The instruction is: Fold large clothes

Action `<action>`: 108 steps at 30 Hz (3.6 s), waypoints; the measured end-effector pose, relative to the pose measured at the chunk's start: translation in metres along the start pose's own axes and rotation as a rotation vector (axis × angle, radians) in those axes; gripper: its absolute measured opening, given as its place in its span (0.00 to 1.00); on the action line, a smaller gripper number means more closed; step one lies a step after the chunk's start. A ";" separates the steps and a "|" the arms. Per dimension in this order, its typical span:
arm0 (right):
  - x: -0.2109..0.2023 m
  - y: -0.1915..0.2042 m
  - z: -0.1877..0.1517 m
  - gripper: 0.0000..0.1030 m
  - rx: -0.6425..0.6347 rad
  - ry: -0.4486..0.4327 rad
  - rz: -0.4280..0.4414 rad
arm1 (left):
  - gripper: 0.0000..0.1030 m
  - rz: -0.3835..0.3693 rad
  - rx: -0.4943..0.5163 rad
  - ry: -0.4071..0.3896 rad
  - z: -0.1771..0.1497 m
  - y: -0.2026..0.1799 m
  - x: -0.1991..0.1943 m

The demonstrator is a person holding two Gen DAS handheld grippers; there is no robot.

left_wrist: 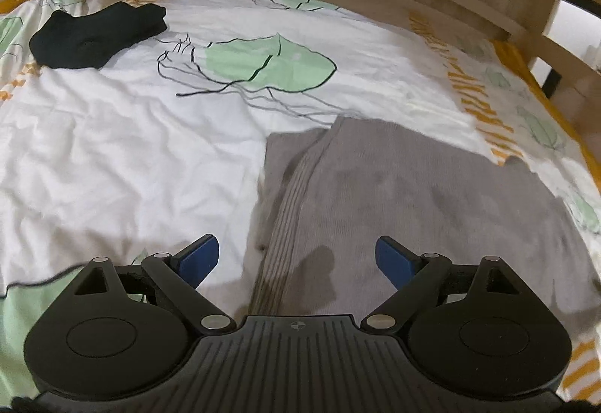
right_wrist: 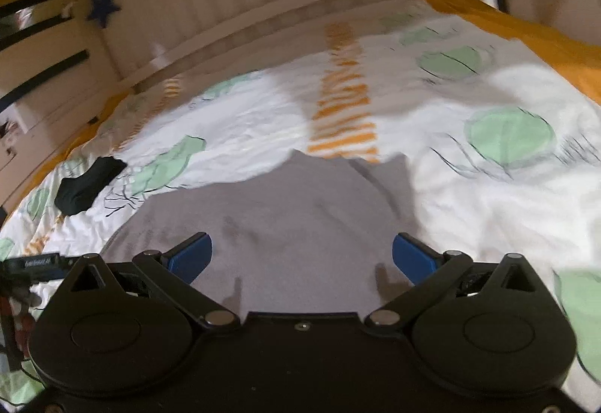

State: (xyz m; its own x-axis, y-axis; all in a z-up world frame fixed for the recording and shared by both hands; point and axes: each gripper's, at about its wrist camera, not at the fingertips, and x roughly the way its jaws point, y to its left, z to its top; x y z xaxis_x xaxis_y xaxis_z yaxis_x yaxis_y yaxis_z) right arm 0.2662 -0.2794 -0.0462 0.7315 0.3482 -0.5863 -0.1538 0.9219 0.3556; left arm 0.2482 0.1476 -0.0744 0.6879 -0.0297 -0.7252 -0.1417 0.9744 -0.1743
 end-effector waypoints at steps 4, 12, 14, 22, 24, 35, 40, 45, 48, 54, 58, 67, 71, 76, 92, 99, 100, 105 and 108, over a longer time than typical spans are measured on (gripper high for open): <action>-0.004 -0.015 -0.012 0.99 0.102 0.065 0.000 | 0.89 0.002 -0.004 0.020 -0.012 0.006 -0.005; -0.005 -0.035 -0.038 1.00 0.249 0.172 -0.018 | 0.89 -0.030 -0.048 0.081 -0.036 0.020 -0.006; -0.005 -0.038 -0.044 1.00 0.285 0.188 0.000 | 0.89 -0.045 -0.064 0.086 -0.041 0.023 -0.005; 0.007 -0.053 -0.049 1.00 0.407 0.167 0.100 | 0.93 -0.108 -0.089 0.088 -0.037 0.022 0.011; 0.013 -0.055 -0.048 1.00 0.437 0.149 0.136 | 0.93 -0.121 -0.094 0.086 -0.035 0.020 0.017; 0.043 -0.046 -0.041 0.55 0.390 0.104 0.184 | 0.23 -0.225 -0.165 0.059 -0.023 0.018 0.031; 0.039 -0.047 -0.045 0.22 0.397 0.099 0.153 | 0.13 -0.308 -0.229 0.064 -0.016 0.033 0.020; 0.005 -0.040 -0.032 0.17 0.407 0.009 0.194 | 0.12 -0.428 -0.272 0.022 -0.004 0.039 -0.014; -0.015 -0.037 -0.027 0.16 0.413 -0.009 0.208 | 0.12 -0.466 -0.243 0.014 -0.004 0.037 -0.037; -0.052 -0.034 -0.037 0.18 0.408 0.089 0.222 | 0.15 -0.431 -0.174 0.118 -0.028 0.045 -0.054; -0.045 -0.041 -0.057 0.42 0.341 0.297 0.090 | 0.17 -0.192 -0.038 0.156 -0.049 0.046 -0.043; -0.066 -0.038 -0.031 0.84 0.212 0.168 0.039 | 0.49 -0.154 -0.043 -0.090 -0.029 0.021 -0.086; -0.050 -0.040 -0.013 0.88 0.176 0.123 0.055 | 0.65 -0.235 0.031 -0.107 -0.017 -0.016 -0.084; -0.014 -0.049 -0.011 0.92 0.155 0.170 0.065 | 0.68 -0.341 0.045 -0.066 -0.016 -0.057 -0.062; 0.046 -0.090 -0.017 1.00 0.364 0.220 0.338 | 0.69 -0.389 0.086 -0.006 -0.022 -0.125 -0.006; 0.045 -0.080 -0.019 1.00 0.295 0.209 0.325 | 0.68 -0.347 0.130 -0.004 -0.019 -0.146 0.031; 0.045 -0.079 -0.020 1.00 0.286 0.209 0.322 | 0.67 -0.332 0.136 0.001 -0.021 -0.147 0.037; 0.046 -0.078 -0.020 1.00 0.283 0.204 0.321 | 0.62 -0.314 0.156 -0.017 -0.031 -0.146 0.053; 0.047 -0.077 -0.020 1.00 0.278 0.204 0.318 | 0.62 -0.311 0.164 -0.027 -0.033 -0.145 0.051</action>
State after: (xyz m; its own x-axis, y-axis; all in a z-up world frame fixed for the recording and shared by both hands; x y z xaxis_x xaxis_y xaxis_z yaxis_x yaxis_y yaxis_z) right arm 0.2987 -0.3308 -0.1159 0.5271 0.6583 -0.5374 -0.1452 0.6929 0.7062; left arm 0.2802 -0.0029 -0.1084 0.6989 -0.3271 -0.6361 0.1922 0.9425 -0.2734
